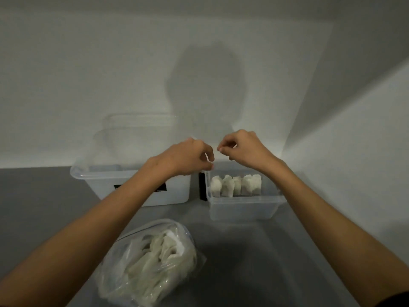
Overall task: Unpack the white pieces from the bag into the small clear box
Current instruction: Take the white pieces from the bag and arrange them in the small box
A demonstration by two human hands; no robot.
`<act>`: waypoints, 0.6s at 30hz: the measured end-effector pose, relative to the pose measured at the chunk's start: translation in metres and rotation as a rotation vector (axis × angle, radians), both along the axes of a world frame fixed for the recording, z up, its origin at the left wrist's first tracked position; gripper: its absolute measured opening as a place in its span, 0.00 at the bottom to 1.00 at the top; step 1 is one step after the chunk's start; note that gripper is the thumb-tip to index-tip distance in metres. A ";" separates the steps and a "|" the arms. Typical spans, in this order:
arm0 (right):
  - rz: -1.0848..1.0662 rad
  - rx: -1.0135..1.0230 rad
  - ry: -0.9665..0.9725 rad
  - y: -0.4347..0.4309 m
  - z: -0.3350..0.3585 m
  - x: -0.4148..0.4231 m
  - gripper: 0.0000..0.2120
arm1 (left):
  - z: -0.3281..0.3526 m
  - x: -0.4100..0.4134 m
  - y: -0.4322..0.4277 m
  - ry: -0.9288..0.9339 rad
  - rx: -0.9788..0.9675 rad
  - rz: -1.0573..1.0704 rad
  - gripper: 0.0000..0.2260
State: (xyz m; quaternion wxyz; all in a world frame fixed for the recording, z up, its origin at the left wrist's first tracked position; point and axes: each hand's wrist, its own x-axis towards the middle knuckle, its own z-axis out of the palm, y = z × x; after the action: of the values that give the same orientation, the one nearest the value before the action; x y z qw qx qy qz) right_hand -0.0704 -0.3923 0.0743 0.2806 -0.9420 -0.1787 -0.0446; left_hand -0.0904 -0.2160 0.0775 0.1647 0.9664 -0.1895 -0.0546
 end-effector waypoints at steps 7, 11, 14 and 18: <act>0.116 0.032 0.146 0.080 -0.031 -0.064 0.06 | -0.030 -0.056 0.095 0.091 -0.083 0.038 0.08; 0.237 -0.026 0.261 0.120 -0.067 -0.093 0.06 | -0.066 -0.077 0.132 0.177 -0.096 0.030 0.03; 0.344 -0.157 0.322 0.144 -0.093 -0.110 0.09 | -0.090 -0.093 0.144 0.253 -0.120 0.018 0.03; 0.370 -0.336 0.357 0.162 -0.128 -0.125 0.15 | -0.113 -0.109 0.153 0.284 -0.120 0.033 0.04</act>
State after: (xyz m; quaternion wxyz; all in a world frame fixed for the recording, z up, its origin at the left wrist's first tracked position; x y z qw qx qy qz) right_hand -0.1952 -0.2303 -0.0535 0.1513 -0.9196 -0.2998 0.2038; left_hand -0.1990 -0.0631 -0.0353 0.2483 0.9404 -0.1514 -0.1764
